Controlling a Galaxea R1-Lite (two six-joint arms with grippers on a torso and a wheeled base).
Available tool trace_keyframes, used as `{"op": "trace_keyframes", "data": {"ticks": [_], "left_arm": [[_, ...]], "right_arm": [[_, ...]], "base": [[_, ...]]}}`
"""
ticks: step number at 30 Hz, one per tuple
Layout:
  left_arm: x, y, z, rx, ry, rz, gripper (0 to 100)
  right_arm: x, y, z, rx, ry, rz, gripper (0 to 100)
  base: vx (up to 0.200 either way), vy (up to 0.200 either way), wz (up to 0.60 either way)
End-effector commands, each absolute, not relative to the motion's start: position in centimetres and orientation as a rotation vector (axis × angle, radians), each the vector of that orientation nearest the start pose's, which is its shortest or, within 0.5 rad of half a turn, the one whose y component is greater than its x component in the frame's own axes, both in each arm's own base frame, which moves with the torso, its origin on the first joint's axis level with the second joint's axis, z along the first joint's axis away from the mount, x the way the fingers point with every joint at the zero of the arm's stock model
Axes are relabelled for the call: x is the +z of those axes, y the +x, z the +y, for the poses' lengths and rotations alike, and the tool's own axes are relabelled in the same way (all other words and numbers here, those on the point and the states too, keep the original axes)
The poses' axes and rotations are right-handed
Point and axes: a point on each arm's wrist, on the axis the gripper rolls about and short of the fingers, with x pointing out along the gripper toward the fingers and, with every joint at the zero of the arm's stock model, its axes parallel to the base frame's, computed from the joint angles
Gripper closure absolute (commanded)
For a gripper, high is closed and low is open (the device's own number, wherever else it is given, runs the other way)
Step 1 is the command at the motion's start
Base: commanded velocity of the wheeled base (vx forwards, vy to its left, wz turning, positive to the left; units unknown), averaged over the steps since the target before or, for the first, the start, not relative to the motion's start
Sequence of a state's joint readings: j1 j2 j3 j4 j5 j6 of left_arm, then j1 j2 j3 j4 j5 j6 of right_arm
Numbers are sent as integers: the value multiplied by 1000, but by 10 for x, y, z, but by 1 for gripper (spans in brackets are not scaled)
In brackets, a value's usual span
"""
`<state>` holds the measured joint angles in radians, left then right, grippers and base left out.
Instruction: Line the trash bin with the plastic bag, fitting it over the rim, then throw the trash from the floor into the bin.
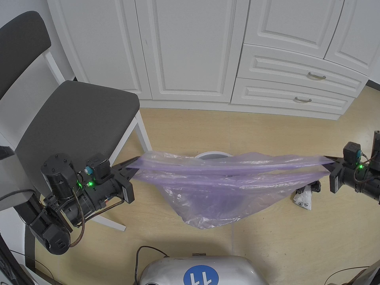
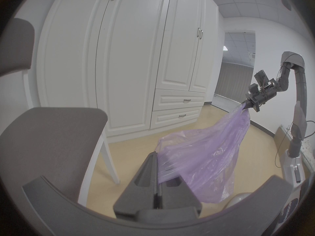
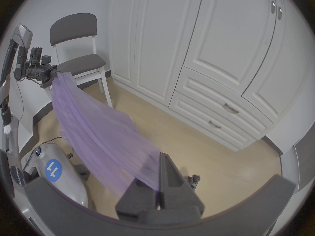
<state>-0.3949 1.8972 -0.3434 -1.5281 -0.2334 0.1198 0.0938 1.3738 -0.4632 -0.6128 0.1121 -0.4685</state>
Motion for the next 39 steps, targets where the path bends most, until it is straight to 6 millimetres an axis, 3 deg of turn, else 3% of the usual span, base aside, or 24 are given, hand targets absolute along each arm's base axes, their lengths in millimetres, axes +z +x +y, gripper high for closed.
{"op": "trace_keyframes", "data": {"ticks": [1,3,9,20,31,34,39], "left_arm": [[116,267,-128,-664,134,-77,100],[114,266,-142,-705,136,-80,100],[115,258,-166,-775,129,-96,100],[122,250,-189,-732,110,-135,100],[133,246,-209,-563,-45,-131,100],[129,257,-215,-510,-130,-114,100],[120,259,-224,-510,-207,-75,100]], "right_arm": [[186,229,38,326,-491,197,100],[191,236,53,371,-496,170,100],[192,238,74,422,-505,156,100],[201,231,102,442,-436,130,100],[200,223,119,390,-102,202,100],[191,226,120,371,29,258,100],[185,232,124,374,72,294,100]], "base": [[0,0,0],[0,0,0],[0,0,0],[0,0,0],[0,0,0],[0,0,0],[0,0,0]]}}
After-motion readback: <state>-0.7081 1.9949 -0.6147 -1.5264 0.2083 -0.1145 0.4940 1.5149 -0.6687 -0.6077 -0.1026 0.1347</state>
